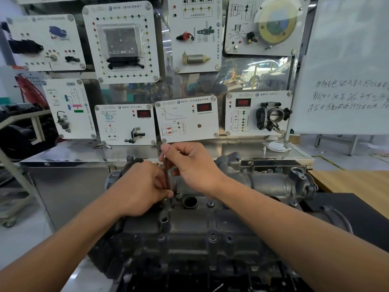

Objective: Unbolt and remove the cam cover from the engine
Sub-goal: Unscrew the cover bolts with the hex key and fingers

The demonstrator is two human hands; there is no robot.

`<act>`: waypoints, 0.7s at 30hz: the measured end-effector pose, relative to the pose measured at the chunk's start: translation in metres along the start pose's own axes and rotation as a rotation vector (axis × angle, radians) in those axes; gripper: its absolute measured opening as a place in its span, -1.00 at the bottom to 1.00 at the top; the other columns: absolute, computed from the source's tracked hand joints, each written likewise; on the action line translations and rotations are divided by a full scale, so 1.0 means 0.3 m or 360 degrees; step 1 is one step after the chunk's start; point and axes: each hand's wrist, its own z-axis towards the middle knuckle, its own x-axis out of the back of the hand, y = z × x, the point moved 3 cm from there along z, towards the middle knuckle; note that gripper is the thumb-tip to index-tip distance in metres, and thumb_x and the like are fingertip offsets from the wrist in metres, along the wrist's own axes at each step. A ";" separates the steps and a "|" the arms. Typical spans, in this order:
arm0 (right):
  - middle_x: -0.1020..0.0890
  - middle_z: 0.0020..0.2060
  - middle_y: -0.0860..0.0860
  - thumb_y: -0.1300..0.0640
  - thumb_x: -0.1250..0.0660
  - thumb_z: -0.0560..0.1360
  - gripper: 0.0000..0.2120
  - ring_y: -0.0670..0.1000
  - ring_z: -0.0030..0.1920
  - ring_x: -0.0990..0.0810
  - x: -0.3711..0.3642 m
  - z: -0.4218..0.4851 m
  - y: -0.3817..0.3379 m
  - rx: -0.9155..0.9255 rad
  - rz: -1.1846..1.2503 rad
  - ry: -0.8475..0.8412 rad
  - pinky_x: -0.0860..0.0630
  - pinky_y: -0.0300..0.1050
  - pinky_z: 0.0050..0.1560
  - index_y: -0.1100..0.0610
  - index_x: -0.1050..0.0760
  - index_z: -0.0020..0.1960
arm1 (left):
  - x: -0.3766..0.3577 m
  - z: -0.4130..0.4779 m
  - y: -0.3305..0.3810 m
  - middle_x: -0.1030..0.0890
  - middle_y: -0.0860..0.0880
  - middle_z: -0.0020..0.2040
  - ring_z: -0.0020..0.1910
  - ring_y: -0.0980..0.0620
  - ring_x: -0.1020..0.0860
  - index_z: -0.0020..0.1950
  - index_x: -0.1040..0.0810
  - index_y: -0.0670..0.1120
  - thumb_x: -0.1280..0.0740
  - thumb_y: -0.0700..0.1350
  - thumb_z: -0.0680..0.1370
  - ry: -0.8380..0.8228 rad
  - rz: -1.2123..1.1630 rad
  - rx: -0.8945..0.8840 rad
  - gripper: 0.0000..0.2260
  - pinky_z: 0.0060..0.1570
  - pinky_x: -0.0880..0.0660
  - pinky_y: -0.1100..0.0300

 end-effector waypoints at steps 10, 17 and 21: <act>-0.45 -0.29 0.02 0.03 -0.08 0.67 -0.75 0.01 -0.25 -0.41 -0.122 -0.005 -0.004 -0.0403 0.0363 0.0417 -0.37 -0.02 -0.17 0.12 -0.38 -0.10 | -0.007 -0.048 0.014 -0.53 0.28 -0.53 -0.42 0.33 -0.53 -0.54 -0.50 0.14 -0.37 -0.26 0.42 0.0163 0.0055 -0.0160 -0.59 -0.34 -0.39 0.48; -0.47 -0.20 0.08 0.21 -0.03 0.63 -0.86 -0.07 -0.25 -0.43 -0.149 -0.015 0.003 -0.0100 0.0191 0.0528 -0.38 -0.07 -0.22 0.12 -0.32 0.13 | -0.017 -0.040 -0.008 -0.48 0.02 -0.39 -0.36 0.04 -0.44 -0.37 -0.46 -0.10 -0.32 -0.23 0.53 0.0010 0.0485 -0.0093 -0.74 -0.31 -0.33 0.29; -0.44 -0.29 -0.04 0.13 -0.05 0.55 -0.83 -0.09 -0.32 -0.38 -0.194 -0.024 0.006 0.0112 0.0065 0.0481 -0.32 -0.08 -0.26 0.05 -0.32 0.11 | 0.078 -0.085 0.009 -0.63 0.04 -0.24 -0.27 0.13 -0.56 -0.15 -0.62 -0.01 -0.43 -0.10 0.49 -0.0275 0.0475 -0.0050 -0.97 -0.21 -0.49 0.23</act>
